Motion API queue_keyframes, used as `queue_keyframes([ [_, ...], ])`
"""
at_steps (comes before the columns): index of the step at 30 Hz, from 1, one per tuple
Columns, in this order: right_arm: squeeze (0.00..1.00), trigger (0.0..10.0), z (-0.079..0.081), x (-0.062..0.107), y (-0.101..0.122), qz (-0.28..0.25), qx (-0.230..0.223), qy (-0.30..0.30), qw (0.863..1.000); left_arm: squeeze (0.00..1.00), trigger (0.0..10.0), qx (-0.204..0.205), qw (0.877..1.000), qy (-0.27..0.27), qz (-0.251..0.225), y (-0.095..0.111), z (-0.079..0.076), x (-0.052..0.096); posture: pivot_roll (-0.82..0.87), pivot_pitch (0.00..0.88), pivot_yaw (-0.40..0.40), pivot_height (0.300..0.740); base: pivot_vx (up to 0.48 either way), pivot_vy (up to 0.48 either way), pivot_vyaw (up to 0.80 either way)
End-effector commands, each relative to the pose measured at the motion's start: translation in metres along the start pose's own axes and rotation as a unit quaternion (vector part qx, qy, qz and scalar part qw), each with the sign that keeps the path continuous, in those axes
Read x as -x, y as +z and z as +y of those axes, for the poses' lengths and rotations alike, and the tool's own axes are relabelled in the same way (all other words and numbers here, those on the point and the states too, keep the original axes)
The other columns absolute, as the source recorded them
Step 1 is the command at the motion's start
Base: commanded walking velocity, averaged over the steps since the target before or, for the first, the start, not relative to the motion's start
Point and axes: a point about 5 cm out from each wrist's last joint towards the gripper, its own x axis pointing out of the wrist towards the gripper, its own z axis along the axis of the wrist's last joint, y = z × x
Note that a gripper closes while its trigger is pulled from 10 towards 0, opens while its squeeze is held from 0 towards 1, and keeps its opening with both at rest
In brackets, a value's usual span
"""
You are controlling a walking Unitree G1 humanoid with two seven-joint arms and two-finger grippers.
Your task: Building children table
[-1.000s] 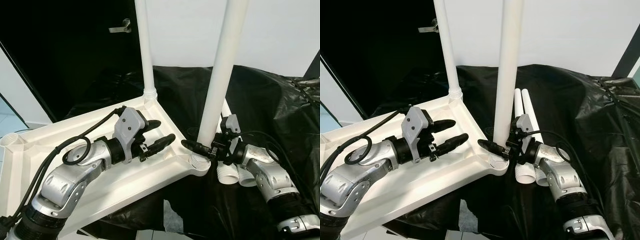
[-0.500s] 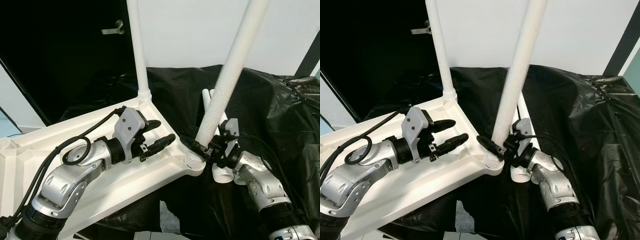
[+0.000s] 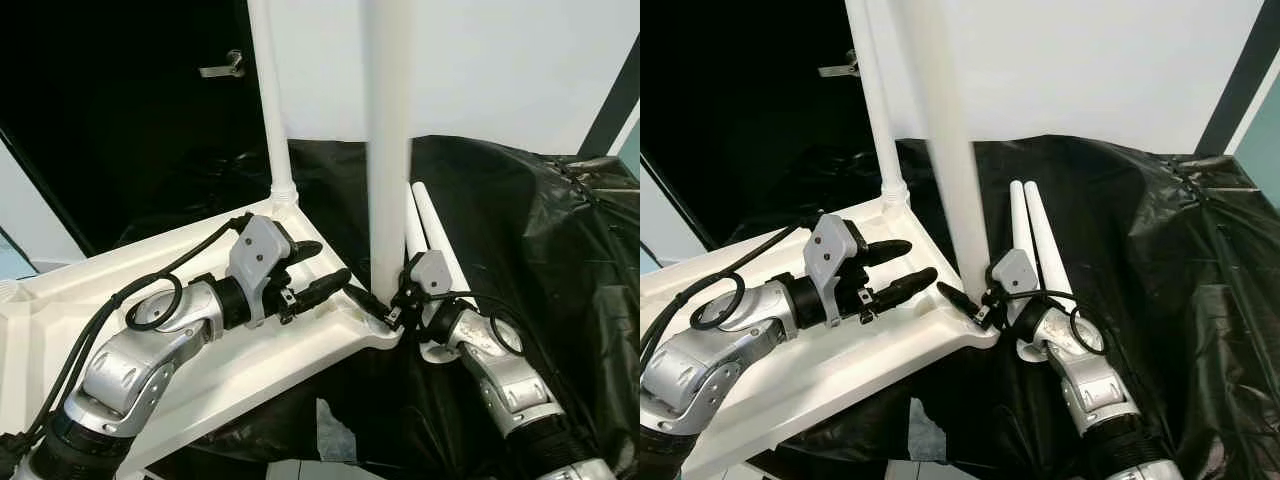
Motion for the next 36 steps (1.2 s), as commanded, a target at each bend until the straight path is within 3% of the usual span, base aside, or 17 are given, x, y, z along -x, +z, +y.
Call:
queue_keyframes([
  [1, 0.0, 10.0, 0.007, 0.016, -0.042, 0.081, -0.11, -0.035, 0.99, 0.0, 10.0, -0.004, 0.999, -0.047, -0.004, 0.002, -0.004, -0.001, 0.09, 0.0, 0.053, 0.74, 0.0, 0.0, 0.0],
  [6, 0.0, 10.0, 0.004, 0.016, -0.04, 0.069, -0.126, -0.064, 0.988, 0.0, 10.0, -0.004, 0.999, -0.046, -0.004, 0.002, -0.003, -0.001, 0.09, 0.0, 0.051, 0.74, 0.0, 0.0, 0.0],
  [11, 0.0, 10.0, 0.016, 0.011, -0.042, 0.089, -0.062, -0.042, 0.993, 0.0, 10.0, -0.004, 0.999, -0.048, -0.007, 0.003, -0.004, -0.003, 0.08, 0.0, 0.054, 0.74, 0.0, 0.0, 0.0],
  [14, 0.0, 10.0, 0.015, 0.011, -0.044, 0.072, -0.115, -0.059, 0.989, 0.0, 10.0, -0.004, 0.999, -0.047, -0.008, 0.003, -0.004, -0.004, 0.09, 0.0, 0.051, 0.74, 0.0, 0.0, 0.0],
  [15, 0.0, 10.0, 0.009, 0.014, -0.044, 0.056, -0.17, -0.091, 0.98, 0.0, 10.0, -0.004, 0.999, -0.047, -0.008, 0.004, -0.004, -0.004, 0.09, 0.0, 0.05, 0.74, 0.0, 0.0, 0.0],
  [16, 0.0, 10.0, 0.009, 0.014, -0.044, 0.056, -0.17, -0.091, 0.98, 0.0, 10.0, -0.004, 0.999, -0.047, -0.008, 0.004, -0.004, -0.004, 0.09, 0.0, 0.05, 0.74, 0.0, 0.0, 0.0],
  [18, 0.0, 10.0, 0.002, 0.017, -0.045, 0.037, -0.228, -0.124, 0.965, 0.0, 10.0, -0.004, 0.999, -0.046, -0.009, 0.004, -0.003, -0.003, 0.09, 0.0, 0.05, 0.74, 0.0, 0.0, 0.0],
  [19, 0.0, 10.0, -0.001, 0.018, -0.046, 0.036, -0.24, -0.134, 0.961, 0.0, 10.0, -0.005, 0.999, -0.046, -0.009, 0.004, -0.003, -0.003, 0.09, 0.0, 0.049, 0.74, 0.0, 0.0, 0.0],
  [24, 0.0, 10.0, -0.001, 0.02, -0.046, 0.043, -0.22, -0.133, 0.965, 0.0, 10.0, -0.005, 0.999, -0.045, -0.008, 0.004, -0.003, -0.002, 0.09, 0.0, 0.051, 0.74, 0.0, 0.0, 0.0],
  [25, 0.0, 10.0, 0.0, 0.02, -0.046, 0.045, -0.214, -0.131, 0.967, 0.0, 10.0, -0.005, 0.999, -0.045, -0.008, 0.004, -0.003, -0.002, 0.09, 0.0, 0.052, 0.74, 0.0, 0.0, 0.0],
  [26, 0.0, 10.0, 0.005, 0.016, -0.045, 0.07, -0.144, -0.104, 0.982, 0.0, 10.0, -0.006, 0.999, -0.045, -0.009, 0.004, -0.002, -0.003, 0.08, 0.0, 0.055, 0.74, 0.0, 0.0, 0.0],
  [28, 0.0, 10.0, 0.013, 0.011, -0.044, 0.1, -0.049, -0.06, 0.992, 0.0, 10.0, -0.007, 0.999, -0.046, -0.01, 0.005, -0.002, -0.004, 0.08, 0.0, 0.055, 0.74, 0.0, 0.0, 0.0],
  [29, 0.0, 10.0, 0.013, 0.011, -0.044, 0.1, -0.049, -0.06, 0.992, 0.0, 10.0, -0.007, 0.999, -0.046, -0.01, 0.005, -0.002, -0.004, 0.08, 0.0, 0.055, 0.74, 0.0, 0.0, 0.0],
  [30, 0.0, 10.0, 0.016, 0.01, -0.044, 0.112, -0.011, -0.041, 0.993, 0.0, 10.0, -0.008, 0.999, -0.046, -0.01, 0.005, -0.001, -0.004, 0.08, 0.0, 0.055, 0.74, 0.0, 0.0, 0.0],
  [31, 0.0, 10.0, 0.016, 0.01, -0.044, 0.112, -0.011, -0.041, 0.993, 0.0, 10.0, -0.008, 0.999, -0.046, -0.01, 0.005, -0.001, -0.004, 0.08, 0.0, 0.055, 0.74, 0.0, 0.0, 0.0],
  [33, 0.0, 10.0, 0.02, 0.008, -0.045, 0.127, 0.031, -0.019, 0.991, 0.0, 10.0, -0.009, 0.999, -0.045, -0.01, 0.005, -0.001, -0.003, 0.09, 0.0, 0.052, 0.74, 0.0, 0.0, 0.0],
  [36, 0.0, 10.0, 0.023, 0.007, -0.046, 0.132, 0.047, -0.005, 0.99, 0.0, 10.0, -0.01, 0.999, -0.043, -0.01, 0.005, 0.0, -0.003, 0.09, 0.0, 0.051, 0.74, 0.0, 0.0, 0.0],
])
